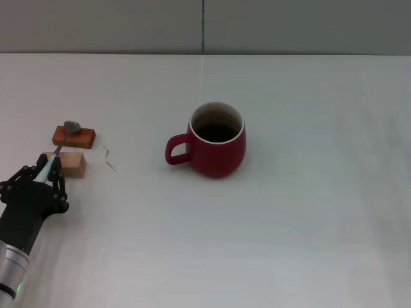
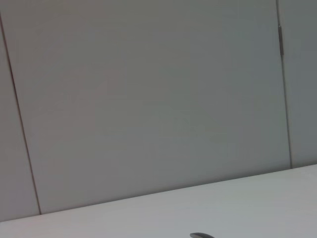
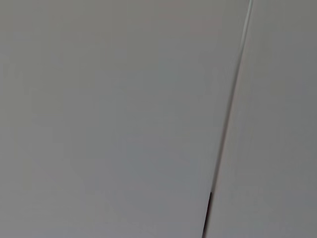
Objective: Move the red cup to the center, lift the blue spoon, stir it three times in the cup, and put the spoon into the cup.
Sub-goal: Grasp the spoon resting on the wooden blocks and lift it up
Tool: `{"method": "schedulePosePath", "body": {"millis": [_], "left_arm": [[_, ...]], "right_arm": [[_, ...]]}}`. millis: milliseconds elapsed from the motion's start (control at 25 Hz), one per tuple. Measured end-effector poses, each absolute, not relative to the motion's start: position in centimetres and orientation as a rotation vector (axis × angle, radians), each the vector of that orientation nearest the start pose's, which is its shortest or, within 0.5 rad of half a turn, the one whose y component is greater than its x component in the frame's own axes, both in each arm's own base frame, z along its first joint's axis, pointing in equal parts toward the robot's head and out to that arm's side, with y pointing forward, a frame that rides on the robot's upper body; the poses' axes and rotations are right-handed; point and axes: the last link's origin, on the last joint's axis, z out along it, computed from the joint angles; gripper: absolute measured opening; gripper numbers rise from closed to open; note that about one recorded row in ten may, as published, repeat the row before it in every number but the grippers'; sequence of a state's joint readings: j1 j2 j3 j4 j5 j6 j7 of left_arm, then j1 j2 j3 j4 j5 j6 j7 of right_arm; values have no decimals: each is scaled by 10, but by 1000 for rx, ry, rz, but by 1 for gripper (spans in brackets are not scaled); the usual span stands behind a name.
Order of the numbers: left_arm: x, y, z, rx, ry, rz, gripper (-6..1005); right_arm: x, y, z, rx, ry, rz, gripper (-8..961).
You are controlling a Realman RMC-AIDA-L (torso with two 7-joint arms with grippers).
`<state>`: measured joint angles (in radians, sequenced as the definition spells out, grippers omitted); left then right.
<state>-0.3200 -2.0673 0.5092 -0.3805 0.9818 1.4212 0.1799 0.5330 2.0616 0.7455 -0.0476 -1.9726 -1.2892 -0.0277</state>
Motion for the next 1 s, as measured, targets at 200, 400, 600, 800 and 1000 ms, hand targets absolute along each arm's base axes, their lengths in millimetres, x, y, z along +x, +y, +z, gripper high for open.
{"method": "schedulePosePath", "body": {"millis": [200, 400, 600, 800, 1000], "left_arm": [[-360, 219, -59, -1677, -570, -459, 170], [-366, 218, -58, -1650, -687, -521, 170], [-366, 218, -58, -1637, -757, -580, 170], [-366, 220, -58, -1650, -772, -604, 171], [-367, 219, -58, -1651, -767, -598, 169]], "right_arm": [[347, 346, 50, -1403, 291, 498, 719], [346, 346, 49, -1403, 291, 499, 718], [346, 345, 49, -1401, 291, 500, 721], [346, 344, 48, -1402, 292, 501, 721], [346, 344, 48, -1402, 292, 501, 722]]}}
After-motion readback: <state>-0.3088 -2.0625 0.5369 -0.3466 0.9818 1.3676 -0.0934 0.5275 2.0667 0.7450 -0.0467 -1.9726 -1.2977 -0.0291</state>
